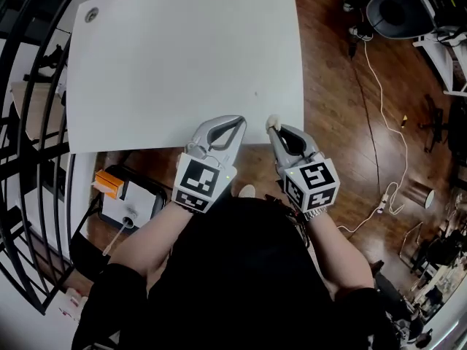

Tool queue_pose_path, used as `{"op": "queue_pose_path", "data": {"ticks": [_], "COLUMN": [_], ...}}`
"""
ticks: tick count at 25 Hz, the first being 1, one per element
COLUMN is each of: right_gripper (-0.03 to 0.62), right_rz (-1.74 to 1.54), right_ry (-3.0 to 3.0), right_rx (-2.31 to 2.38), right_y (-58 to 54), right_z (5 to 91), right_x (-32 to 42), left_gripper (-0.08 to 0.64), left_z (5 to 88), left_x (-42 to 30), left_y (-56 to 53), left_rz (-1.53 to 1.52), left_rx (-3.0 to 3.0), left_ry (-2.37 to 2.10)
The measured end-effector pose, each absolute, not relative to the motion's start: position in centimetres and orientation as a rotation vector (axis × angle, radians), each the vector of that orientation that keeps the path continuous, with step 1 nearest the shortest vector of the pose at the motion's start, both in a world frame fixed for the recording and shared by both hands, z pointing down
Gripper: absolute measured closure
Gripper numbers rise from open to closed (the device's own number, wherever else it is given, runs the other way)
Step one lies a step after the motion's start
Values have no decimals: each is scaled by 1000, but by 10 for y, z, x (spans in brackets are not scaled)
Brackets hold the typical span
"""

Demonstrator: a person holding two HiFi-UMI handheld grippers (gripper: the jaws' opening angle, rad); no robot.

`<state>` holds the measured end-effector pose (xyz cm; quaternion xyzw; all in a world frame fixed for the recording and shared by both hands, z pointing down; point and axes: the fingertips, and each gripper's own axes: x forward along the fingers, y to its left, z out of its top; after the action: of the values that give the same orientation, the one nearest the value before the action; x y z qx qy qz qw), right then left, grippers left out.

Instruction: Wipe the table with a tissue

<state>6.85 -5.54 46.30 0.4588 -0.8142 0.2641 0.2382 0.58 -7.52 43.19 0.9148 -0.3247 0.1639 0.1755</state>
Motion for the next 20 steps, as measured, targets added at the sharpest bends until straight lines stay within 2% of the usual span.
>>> {"op": "queue_pose_path", "data": {"ticks": [20], "right_gripper": [577], "right_rz": [846], "right_ry": [-1991], "right_rx": [1178], "right_y": [-97], "right_z": [554], "right_x": [64], "left_gripper": [549], "left_z": [469], "left_x": [-4], "left_y": [-111], "left_rz": [545], "left_rx": [2553], "left_ry": [-839]}}
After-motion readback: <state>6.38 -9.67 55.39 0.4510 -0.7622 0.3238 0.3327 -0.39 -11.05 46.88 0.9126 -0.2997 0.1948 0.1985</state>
